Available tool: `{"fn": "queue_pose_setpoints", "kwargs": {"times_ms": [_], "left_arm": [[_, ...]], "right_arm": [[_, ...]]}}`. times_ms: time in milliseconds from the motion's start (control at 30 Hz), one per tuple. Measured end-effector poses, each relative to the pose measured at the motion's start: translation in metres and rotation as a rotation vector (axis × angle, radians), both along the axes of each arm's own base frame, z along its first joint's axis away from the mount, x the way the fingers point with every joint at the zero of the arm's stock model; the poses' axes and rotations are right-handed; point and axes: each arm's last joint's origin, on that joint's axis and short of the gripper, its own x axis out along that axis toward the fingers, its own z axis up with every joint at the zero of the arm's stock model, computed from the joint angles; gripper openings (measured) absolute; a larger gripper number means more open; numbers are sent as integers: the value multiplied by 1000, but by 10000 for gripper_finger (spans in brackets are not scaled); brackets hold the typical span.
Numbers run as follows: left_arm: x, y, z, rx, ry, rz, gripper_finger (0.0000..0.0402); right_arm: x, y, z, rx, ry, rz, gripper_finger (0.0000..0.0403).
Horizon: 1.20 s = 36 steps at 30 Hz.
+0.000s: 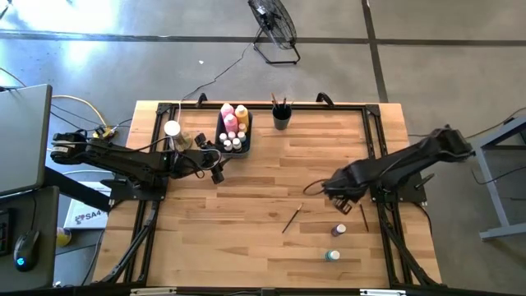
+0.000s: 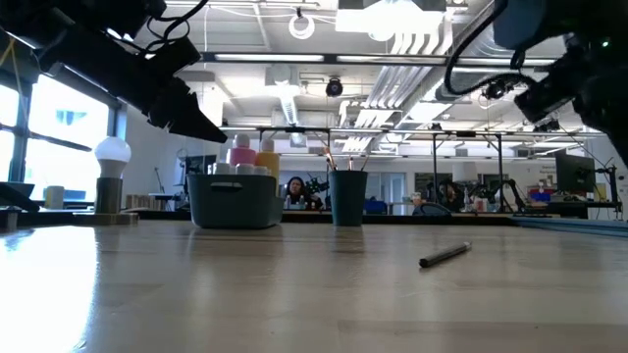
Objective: Pick & Place Paint Supplies
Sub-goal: Put the silver paint brush into the green cup
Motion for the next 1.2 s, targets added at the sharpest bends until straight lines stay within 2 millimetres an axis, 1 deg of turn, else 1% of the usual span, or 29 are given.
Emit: {"fn": "queue_pose_setpoints", "kwargs": {"times_ms": [100,167,367,500,833,967,1100,1200], "left_arm": [[0,0,0,0,0,0,223],[0,0,0,0,0,0,223],[0,0,0,0,2,0,223],[-1,0,-3,-4,29,2,223],[-3,0,-6,-39,48,19,223],[-3,0,-6,-39,47,19,223],[-3,0,-6,-39,47,19,223],[-3,0,-6,-40,47,19,223]], "right_arm": [[9,3,-14,29,51,23,2],[12,4,-22,19,109,19,2],[13,5,-42,-34,292,-31,2],[15,9,-51,-62,334,-10,2],[9,25,-54,-138,328,47,2],[1,23,-62,-147,348,43,2],[-7,23,-67,-146,375,91,2],[-12,22,-71,-137,383,95,2]]}}
